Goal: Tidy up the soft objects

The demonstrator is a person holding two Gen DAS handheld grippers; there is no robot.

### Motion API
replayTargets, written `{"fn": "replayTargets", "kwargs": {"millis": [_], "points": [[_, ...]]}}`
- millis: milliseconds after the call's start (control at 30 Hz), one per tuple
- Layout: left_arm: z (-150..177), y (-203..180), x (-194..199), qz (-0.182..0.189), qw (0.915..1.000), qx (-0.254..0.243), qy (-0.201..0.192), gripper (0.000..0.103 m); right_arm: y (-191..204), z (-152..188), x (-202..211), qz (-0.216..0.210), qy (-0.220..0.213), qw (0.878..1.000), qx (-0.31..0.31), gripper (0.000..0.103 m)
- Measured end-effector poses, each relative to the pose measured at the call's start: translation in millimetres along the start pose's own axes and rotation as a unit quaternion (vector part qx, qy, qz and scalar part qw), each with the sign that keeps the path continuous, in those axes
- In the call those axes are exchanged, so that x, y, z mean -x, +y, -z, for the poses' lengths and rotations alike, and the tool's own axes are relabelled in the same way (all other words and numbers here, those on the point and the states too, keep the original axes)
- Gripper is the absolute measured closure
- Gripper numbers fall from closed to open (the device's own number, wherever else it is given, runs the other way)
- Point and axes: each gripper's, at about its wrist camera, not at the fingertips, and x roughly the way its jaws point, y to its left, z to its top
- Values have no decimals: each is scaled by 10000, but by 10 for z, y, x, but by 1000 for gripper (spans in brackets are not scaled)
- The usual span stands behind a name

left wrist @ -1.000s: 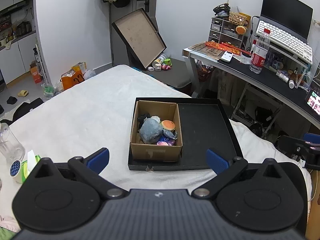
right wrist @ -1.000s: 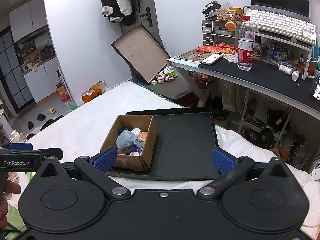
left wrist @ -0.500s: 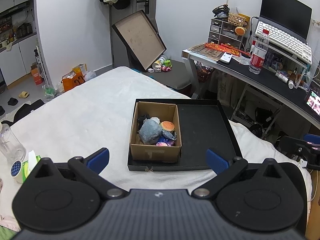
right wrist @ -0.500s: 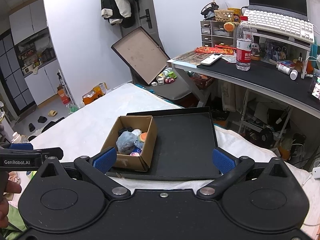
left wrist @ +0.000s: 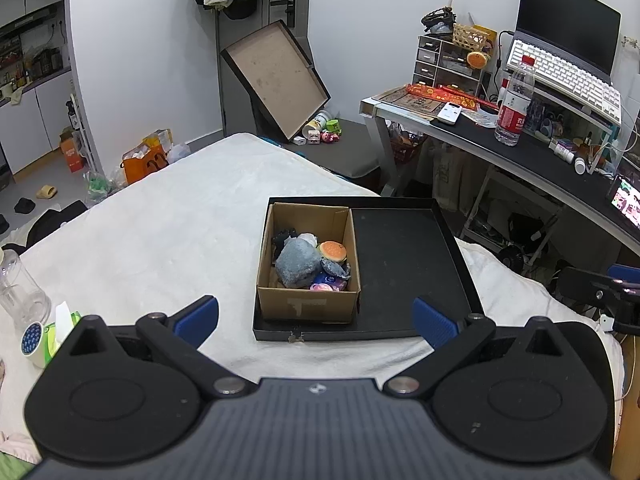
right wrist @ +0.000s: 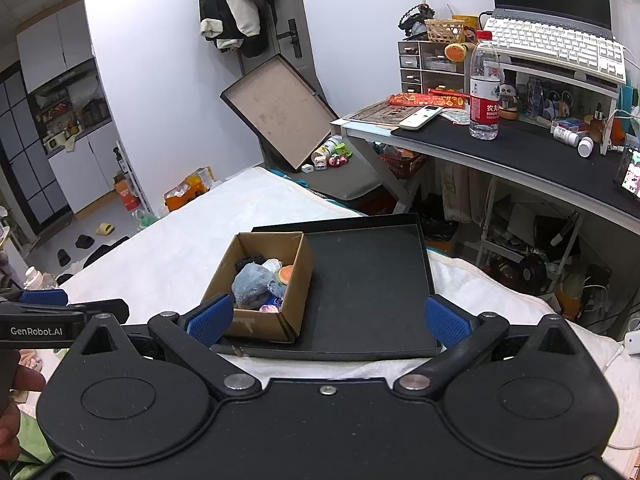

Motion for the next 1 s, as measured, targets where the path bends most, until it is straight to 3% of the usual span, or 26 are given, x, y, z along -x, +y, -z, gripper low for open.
{"fn": "replayTargets", "kwargs": {"millis": [1000], "points": [[21,40,-14,-7,10000,28,-37,1,49,57,-89,-3,163,9998,80,0]]}}
